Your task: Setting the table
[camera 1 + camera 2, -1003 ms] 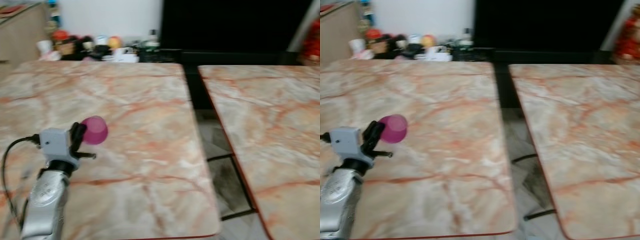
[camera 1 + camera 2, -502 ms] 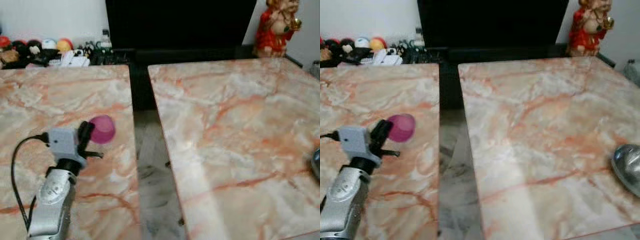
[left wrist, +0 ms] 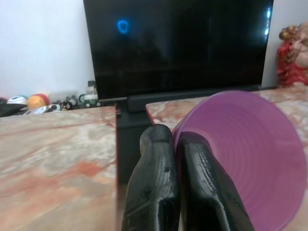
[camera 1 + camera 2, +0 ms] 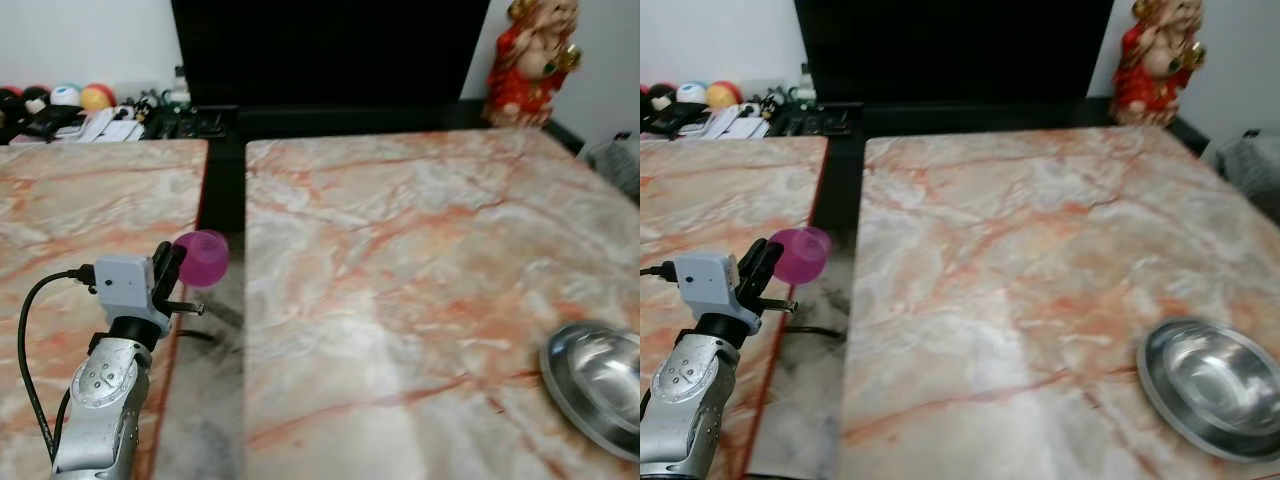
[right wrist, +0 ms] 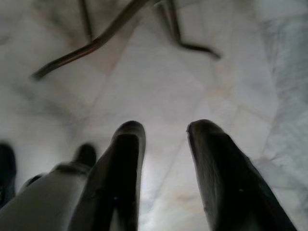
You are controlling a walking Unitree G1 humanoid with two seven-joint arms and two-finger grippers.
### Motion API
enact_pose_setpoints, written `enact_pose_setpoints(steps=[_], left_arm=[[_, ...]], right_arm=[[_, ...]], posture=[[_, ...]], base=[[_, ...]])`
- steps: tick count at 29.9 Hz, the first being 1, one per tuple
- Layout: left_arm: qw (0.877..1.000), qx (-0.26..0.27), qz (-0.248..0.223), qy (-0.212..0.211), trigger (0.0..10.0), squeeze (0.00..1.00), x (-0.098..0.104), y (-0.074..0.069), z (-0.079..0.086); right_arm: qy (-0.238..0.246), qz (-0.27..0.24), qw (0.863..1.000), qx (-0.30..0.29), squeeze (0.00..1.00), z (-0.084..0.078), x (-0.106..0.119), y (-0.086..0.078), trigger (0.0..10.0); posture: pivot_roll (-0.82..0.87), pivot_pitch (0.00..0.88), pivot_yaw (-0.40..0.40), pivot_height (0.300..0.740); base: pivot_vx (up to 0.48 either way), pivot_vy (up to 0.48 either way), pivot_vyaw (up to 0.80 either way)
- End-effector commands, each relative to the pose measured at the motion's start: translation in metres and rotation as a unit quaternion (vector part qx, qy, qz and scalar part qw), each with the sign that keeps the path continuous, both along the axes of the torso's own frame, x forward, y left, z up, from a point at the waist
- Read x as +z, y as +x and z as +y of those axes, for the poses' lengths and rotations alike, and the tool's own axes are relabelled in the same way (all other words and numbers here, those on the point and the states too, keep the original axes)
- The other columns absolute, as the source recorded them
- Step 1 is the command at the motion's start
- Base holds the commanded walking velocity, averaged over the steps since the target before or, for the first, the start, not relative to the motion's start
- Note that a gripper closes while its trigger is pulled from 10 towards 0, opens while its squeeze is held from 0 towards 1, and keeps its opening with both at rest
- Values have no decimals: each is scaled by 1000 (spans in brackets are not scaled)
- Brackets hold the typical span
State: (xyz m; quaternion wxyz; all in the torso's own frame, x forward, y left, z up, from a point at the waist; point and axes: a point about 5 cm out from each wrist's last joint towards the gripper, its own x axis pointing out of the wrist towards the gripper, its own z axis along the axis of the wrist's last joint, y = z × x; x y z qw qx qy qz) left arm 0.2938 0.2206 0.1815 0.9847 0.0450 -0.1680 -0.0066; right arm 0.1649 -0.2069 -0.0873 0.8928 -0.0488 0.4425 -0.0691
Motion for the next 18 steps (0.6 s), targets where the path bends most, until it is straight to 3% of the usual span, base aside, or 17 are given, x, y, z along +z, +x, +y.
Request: enact_pose_setpoints(steps=[1, 11, 18], left_arm=[[1000, 10, -1, 0, 10000, 0, 1, -2, 7], [1000, 11, -3, 0, 10000, 0, 2, -3, 8], [1000, 9, 3, -8, 10000, 0, 0, -3, 8]], right_arm=[[11, 5, 1000, 12, 0, 12, -3, -2, 10000], [16, 4, 1000, 6, 0, 12, -3, -2, 10000], [18, 2, 1000, 6, 0, 13, -3, -2, 10000]], posture=[[126, 124, -32, 740], [126, 126, -32, 740], [125, 128, -28, 740]], base=[[247, -386, 0], [250, -377, 0], [0, 0, 0]])
